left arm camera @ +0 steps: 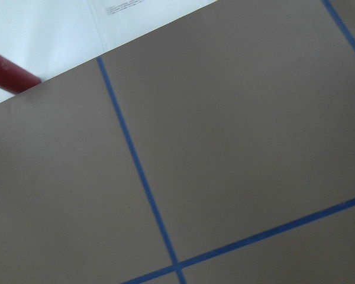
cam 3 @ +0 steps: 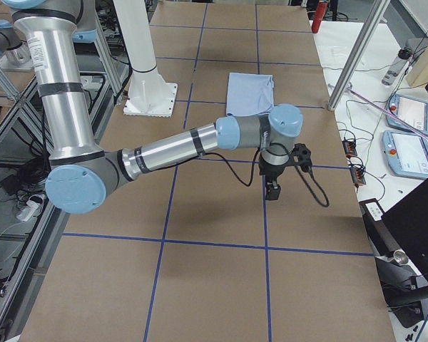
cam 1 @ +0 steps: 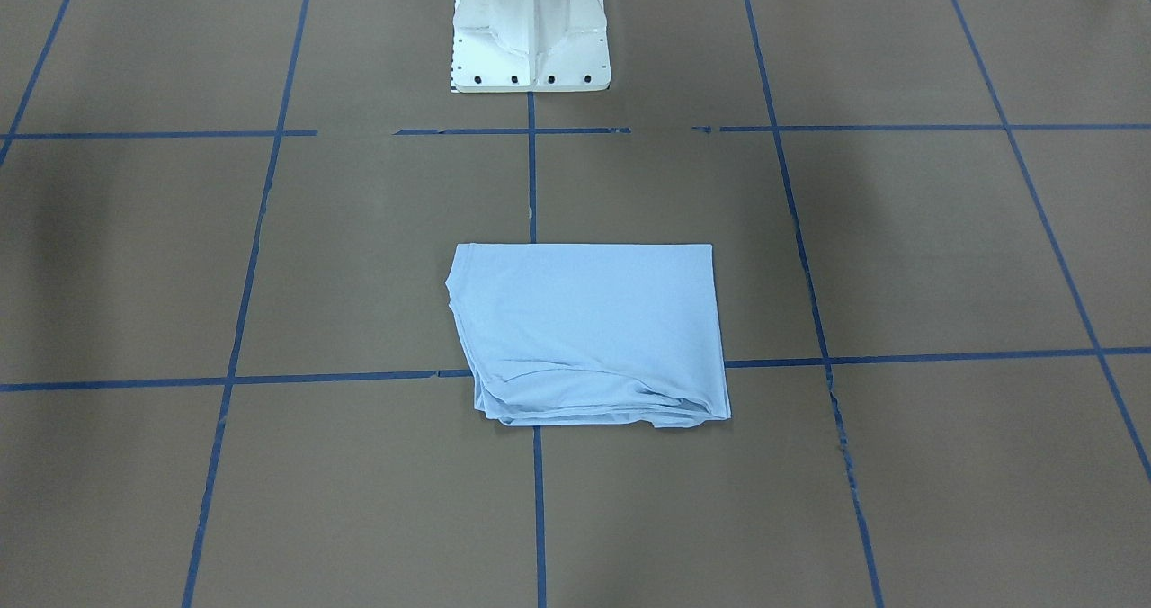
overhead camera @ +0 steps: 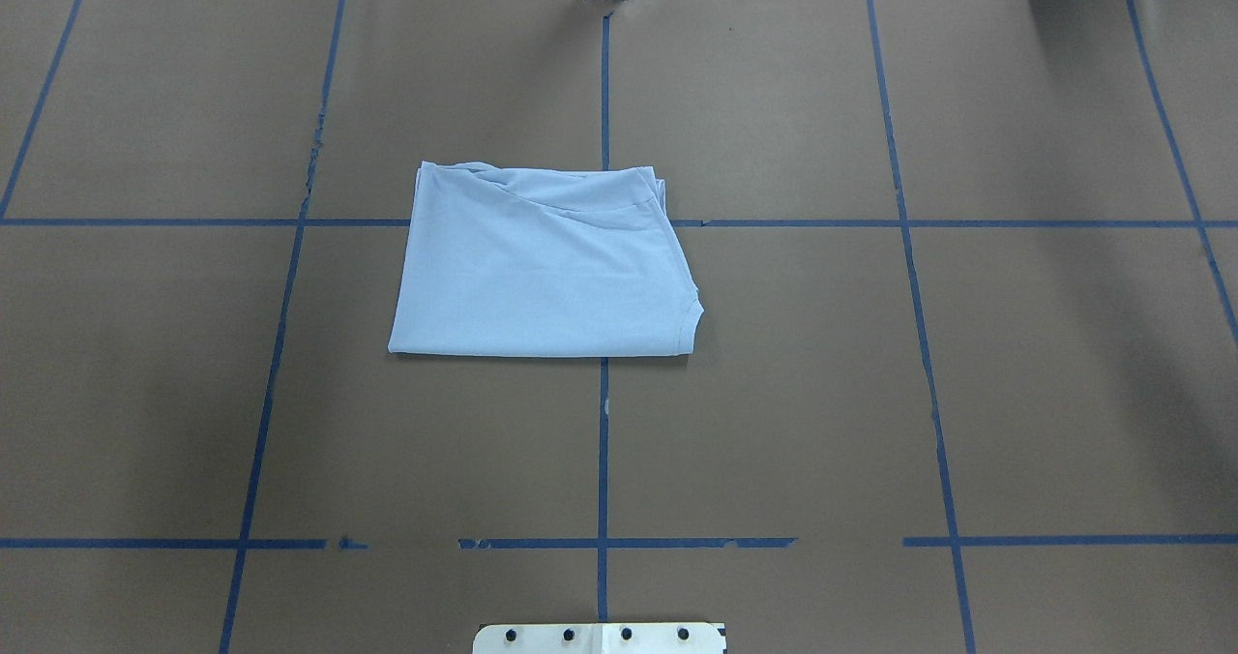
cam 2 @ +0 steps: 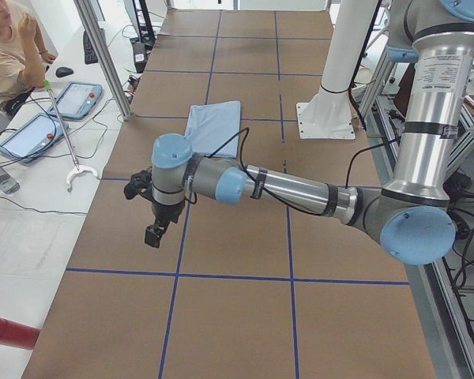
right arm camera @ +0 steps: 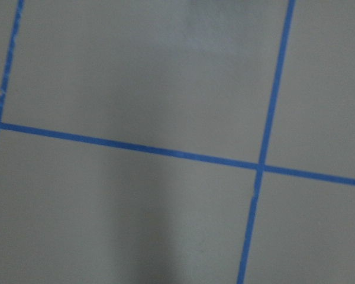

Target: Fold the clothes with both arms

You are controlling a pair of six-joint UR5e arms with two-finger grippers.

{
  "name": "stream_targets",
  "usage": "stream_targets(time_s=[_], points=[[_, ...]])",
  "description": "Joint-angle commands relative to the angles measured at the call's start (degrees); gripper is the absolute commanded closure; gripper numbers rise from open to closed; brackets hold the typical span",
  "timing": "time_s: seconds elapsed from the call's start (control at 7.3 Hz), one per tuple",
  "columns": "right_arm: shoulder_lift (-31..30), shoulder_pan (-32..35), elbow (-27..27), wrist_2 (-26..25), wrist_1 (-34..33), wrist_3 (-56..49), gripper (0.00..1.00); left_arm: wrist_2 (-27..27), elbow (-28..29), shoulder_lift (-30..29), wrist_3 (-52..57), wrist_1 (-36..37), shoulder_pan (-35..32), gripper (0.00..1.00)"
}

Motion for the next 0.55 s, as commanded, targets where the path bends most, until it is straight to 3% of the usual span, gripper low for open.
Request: stream_targets(time_s=[0.0,0.14,0.41], points=[[-11.33,3.13,1.4,0.25,7.49,-1.0,0.0,-4.41,1.05,4.45,1.55,-0.97,-6.42,0.0],[-12.14,3.22,1.4,0.08,7.7,-0.92,0.0,-12.2,0.44,7.67,0.86,-0.87,-7.34,0.0],[-11.45,3.22,1.58,0.16,7.36,-0.4,0.0,-12.1,-0.44,8.68,-2.55,-0.79,-7.09,0.0]])
